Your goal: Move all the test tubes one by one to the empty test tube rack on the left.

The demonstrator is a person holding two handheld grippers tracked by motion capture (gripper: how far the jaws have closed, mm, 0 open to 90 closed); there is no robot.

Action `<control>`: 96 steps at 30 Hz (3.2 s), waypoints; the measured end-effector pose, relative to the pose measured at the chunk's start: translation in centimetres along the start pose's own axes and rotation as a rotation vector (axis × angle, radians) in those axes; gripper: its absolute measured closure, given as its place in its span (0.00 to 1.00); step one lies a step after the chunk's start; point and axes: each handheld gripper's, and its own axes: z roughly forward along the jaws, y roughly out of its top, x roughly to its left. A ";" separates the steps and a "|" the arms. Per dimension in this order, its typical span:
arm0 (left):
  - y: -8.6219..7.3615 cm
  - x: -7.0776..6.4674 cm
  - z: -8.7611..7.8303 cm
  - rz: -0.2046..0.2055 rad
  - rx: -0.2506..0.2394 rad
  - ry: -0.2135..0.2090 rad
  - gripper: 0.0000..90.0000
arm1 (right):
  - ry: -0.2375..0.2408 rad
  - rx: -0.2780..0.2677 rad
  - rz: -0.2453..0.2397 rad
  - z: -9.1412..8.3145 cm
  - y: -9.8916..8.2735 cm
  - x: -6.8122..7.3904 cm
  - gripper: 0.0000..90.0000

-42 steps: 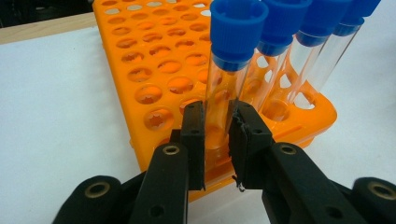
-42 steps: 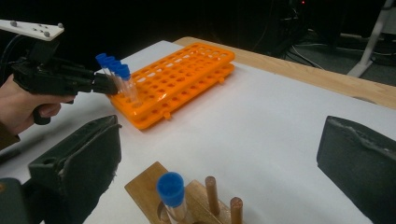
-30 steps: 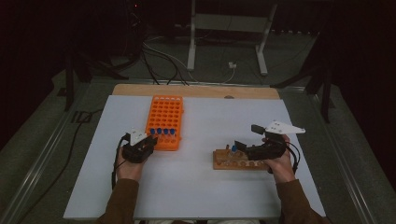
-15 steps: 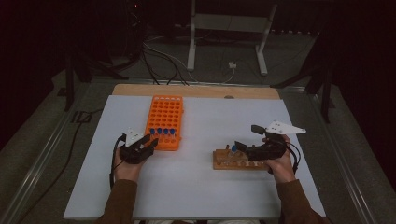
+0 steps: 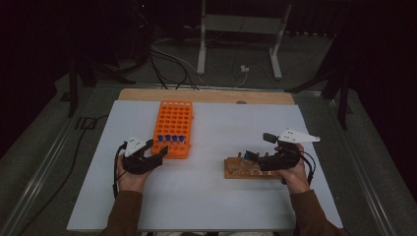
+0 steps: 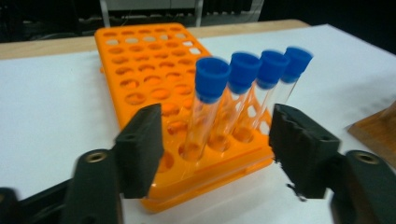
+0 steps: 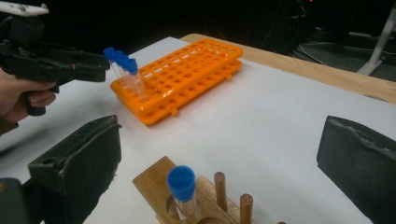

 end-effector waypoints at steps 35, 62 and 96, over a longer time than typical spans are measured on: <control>0.9 -1.6 -0.6 -0.002 -0.029 -0.001 0.01 | 0.008 0.168 -0.182 2.1 -3.3 2.0 0.83; 2.0 -3.5 -0.7 0.036 -0.039 -0.054 0.01 | 0.025 0.129 -0.136 1.6 -2.1 2.2 0.86; 4.8 -7.7 1.2 0.116 -0.054 -0.177 0.04 | 0.043 0.026 -0.135 -0.6 3.0 2.2 0.86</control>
